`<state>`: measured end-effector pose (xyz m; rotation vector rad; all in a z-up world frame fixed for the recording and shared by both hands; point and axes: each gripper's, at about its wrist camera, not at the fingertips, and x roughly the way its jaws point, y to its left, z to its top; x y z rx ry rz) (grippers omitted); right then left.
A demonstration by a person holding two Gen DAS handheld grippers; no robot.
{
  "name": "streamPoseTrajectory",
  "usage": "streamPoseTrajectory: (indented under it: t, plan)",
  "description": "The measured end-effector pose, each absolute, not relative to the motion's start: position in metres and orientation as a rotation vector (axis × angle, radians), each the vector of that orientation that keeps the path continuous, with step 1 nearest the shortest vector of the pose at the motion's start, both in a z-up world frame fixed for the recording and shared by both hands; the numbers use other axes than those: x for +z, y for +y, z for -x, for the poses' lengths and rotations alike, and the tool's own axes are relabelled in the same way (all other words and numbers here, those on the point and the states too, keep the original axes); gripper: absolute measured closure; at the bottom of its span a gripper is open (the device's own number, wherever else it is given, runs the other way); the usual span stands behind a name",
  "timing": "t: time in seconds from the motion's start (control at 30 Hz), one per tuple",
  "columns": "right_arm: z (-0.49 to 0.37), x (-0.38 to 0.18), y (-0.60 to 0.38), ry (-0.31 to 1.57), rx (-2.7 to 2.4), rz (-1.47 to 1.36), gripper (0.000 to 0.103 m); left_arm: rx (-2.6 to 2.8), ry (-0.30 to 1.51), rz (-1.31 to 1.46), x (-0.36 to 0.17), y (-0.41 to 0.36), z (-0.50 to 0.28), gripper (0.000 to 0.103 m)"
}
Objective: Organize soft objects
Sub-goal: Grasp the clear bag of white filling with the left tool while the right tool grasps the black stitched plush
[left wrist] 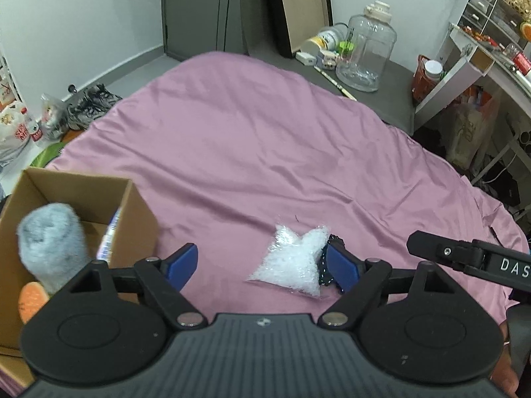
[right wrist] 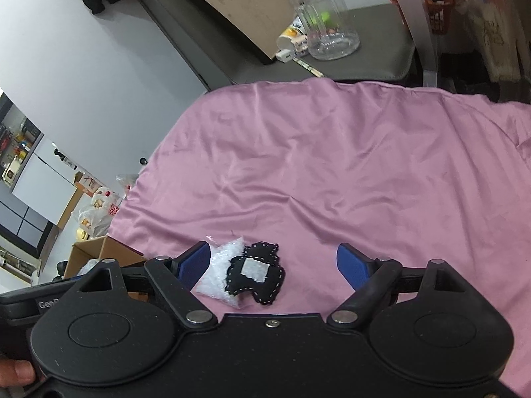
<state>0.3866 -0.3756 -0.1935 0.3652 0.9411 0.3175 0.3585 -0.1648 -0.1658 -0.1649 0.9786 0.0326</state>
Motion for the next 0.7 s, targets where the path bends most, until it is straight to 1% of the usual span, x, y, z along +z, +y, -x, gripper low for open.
streamPoseTrajectory:
  t: [0.1, 0.2, 0.27, 0.4, 0.47, 0.7]
  plan:
    - [-0.391, -0.201, -0.378, 0.954, 0.327, -0.376, 0.023, 0.022, 0.994, 0.168, -0.178, -0.169, -0.364, 0.023]
    - [-0.397, -0.211, -0.380, 0.980, 0.349, -0.411, 0.029, 0.017, 1.019, 0.177, -0.190, -0.171, -0.372, 0.029]
    - [-0.402, -0.218, -0.381, 0.999, 0.359, -0.435, 0.031, 0.028, 1.032, 0.198, -0.198, -0.169, -0.376, 0.035]
    - [-0.411, -0.230, -0.380, 1.032, 0.385, -0.483, 0.040, 0.039, 1.048, 0.238, -0.210, -0.167, -0.382, 0.039]
    - [-0.414, -0.235, -0.378, 1.049, 0.395, -0.488, 0.042, 0.037, 1.060, 0.250, -0.216, -0.168, -0.386, 0.041]
    - [-0.420, -0.244, -0.374, 1.083, 0.396, -0.485, 0.043, 0.021, 1.066, 0.298, -0.235, -0.173, -0.393, 0.041]
